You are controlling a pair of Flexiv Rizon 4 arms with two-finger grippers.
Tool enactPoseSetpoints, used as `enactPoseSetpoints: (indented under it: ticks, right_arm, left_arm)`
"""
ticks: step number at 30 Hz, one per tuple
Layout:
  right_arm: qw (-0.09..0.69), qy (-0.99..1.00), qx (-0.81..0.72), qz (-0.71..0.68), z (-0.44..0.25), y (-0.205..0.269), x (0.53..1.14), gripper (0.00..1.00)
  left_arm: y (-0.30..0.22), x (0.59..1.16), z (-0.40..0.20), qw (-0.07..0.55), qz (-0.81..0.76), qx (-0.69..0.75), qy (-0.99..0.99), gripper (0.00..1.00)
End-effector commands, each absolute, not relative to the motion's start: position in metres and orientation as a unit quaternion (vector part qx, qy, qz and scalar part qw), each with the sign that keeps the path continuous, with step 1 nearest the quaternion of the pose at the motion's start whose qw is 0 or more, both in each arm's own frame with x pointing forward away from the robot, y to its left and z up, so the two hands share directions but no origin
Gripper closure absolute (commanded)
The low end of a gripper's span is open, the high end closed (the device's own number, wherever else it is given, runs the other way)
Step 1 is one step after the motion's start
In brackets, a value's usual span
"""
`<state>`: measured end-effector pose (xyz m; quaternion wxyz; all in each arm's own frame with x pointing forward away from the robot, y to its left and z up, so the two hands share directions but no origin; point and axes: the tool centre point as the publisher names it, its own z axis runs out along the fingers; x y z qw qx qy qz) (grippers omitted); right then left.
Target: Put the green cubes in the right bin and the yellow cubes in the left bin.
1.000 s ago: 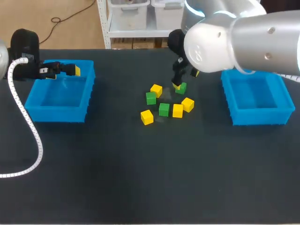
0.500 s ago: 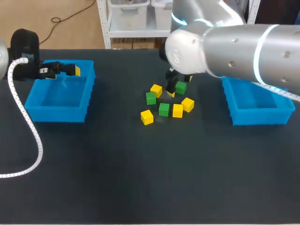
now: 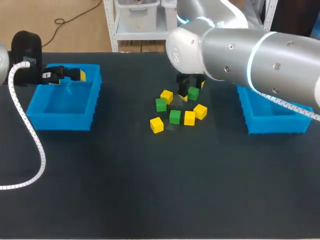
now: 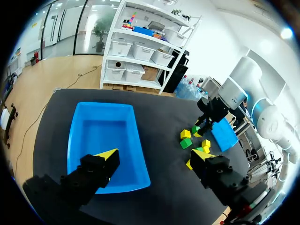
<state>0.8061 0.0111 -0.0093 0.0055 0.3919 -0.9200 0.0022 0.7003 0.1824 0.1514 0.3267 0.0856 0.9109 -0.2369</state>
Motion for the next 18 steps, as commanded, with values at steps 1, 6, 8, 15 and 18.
enactPoseSetpoints:
  ticks: [1,6,8,15,18]
  right_arm:
    - [-0.001,-0.922,0.387,0.001,-0.008,0.007,0.802,1.00]
    - [-0.002,-0.924,0.382,0.002,-0.006,0.006,0.804,1.00]
    - [-0.008,-0.923,0.385,0.003,-0.001,0.007,0.804,1.00]
    - [-0.093,-0.931,0.352,0.003,0.059,-0.004,0.813,1.00]
    - [-0.140,-0.941,0.309,0.006,0.092,-0.025,0.820,1.00]
  left_arm:
    - [0.185,0.700,0.150,0.329,-0.242,0.088,0.908,0.00]
    - [0.185,0.700,0.150,0.329,-0.242,0.088,0.908,0.00]
    - [0.185,0.700,0.150,0.329,-0.242,0.088,0.908,0.00]
    - [0.185,0.700,0.150,0.329,-0.242,0.088,0.908,0.00]
    - [0.185,0.700,0.150,0.329,-0.242,0.088,0.908,0.00]
